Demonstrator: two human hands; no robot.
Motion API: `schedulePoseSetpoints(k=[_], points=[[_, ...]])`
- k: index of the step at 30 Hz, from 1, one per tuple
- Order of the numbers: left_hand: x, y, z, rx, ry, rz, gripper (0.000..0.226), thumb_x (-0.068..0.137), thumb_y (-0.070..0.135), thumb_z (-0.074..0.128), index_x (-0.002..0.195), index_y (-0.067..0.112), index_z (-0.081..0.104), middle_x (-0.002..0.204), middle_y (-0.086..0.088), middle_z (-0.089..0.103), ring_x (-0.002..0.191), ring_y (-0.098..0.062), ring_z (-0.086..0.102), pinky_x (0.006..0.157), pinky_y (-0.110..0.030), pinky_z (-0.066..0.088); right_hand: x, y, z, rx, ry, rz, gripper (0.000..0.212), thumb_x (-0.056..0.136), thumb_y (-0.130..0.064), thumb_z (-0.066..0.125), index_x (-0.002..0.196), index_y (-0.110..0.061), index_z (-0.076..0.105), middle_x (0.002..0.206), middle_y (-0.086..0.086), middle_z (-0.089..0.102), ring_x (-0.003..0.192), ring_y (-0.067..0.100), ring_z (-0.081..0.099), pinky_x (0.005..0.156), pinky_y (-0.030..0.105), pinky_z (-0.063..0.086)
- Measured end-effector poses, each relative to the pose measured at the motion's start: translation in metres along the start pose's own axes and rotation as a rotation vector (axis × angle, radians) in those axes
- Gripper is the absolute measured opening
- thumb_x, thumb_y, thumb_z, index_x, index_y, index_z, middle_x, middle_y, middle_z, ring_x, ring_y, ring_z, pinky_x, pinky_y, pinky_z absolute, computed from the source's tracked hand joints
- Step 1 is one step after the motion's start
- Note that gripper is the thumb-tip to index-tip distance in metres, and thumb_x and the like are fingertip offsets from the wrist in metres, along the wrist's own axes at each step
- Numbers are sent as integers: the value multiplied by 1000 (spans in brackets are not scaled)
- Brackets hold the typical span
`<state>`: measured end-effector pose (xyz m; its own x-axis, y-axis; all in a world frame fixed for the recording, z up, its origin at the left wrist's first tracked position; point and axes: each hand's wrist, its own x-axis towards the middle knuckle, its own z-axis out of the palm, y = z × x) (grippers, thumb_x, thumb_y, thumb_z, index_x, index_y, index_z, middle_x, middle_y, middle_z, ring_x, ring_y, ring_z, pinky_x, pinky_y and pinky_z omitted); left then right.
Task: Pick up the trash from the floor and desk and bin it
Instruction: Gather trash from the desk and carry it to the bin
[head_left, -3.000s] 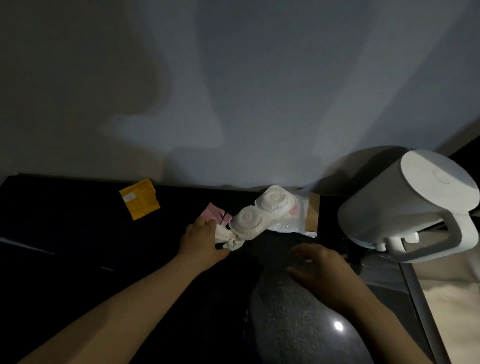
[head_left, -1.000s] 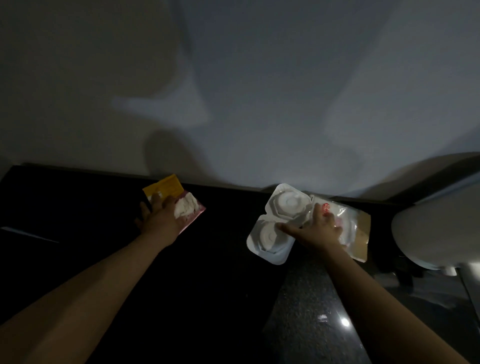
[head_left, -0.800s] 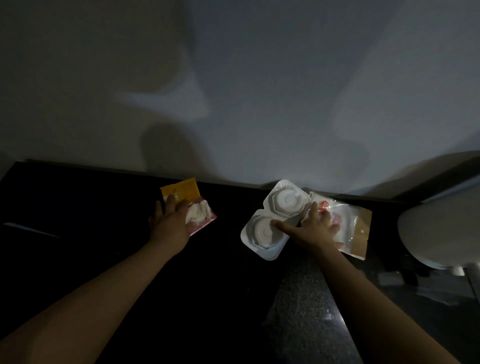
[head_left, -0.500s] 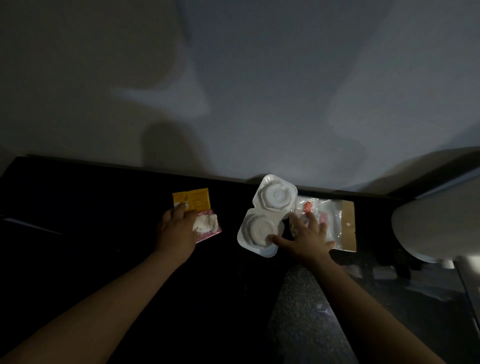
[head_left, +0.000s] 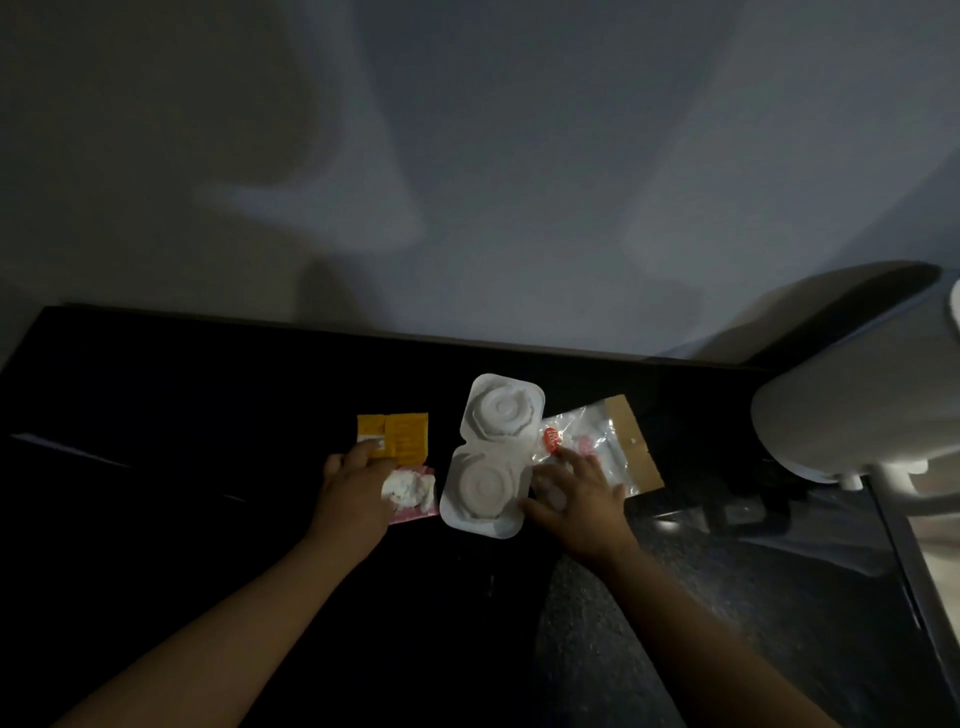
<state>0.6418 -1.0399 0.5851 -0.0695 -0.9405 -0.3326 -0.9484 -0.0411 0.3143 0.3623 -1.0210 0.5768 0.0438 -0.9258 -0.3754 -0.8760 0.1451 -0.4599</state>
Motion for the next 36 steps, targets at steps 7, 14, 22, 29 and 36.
schedulePoseSetpoints(k=[7,14,22,29,36], points=[[-6,-2,-1,-197,-10,-90,56,76,37,73,127,23,56,148,-3,29,131,-31,29,106,-33,30,-8,-22,-22,123,488,358,100,68,-71,63,146,-24,23,158,8,9,145,35,3,113,59,11],[-5,9,-5,-294,100,-202,84,65,58,76,135,24,42,150,-5,15,135,-32,26,110,-37,32,27,-37,-36,350,220,588,126,58,-74,70,150,-30,-3,158,9,-21,142,43,-17,109,67,11],[19,23,-11,-259,95,-465,108,64,65,72,145,17,19,137,-18,24,125,-38,27,100,-43,39,59,-82,-21,222,79,511,137,51,-80,69,150,-30,-11,154,6,-31,138,46,-25,106,71,12],[22,16,-5,-297,134,-410,96,65,50,77,141,19,28,132,-18,31,118,-40,39,101,-41,40,69,-109,13,114,71,452,128,50,-80,69,147,-31,2,158,11,-10,141,46,-1,106,66,16],[21,4,-6,-413,153,-337,99,61,37,85,141,18,30,126,-15,35,107,-35,52,93,-37,48,68,-104,17,114,158,363,112,53,-70,75,140,-32,15,151,12,13,136,44,16,105,59,26]])
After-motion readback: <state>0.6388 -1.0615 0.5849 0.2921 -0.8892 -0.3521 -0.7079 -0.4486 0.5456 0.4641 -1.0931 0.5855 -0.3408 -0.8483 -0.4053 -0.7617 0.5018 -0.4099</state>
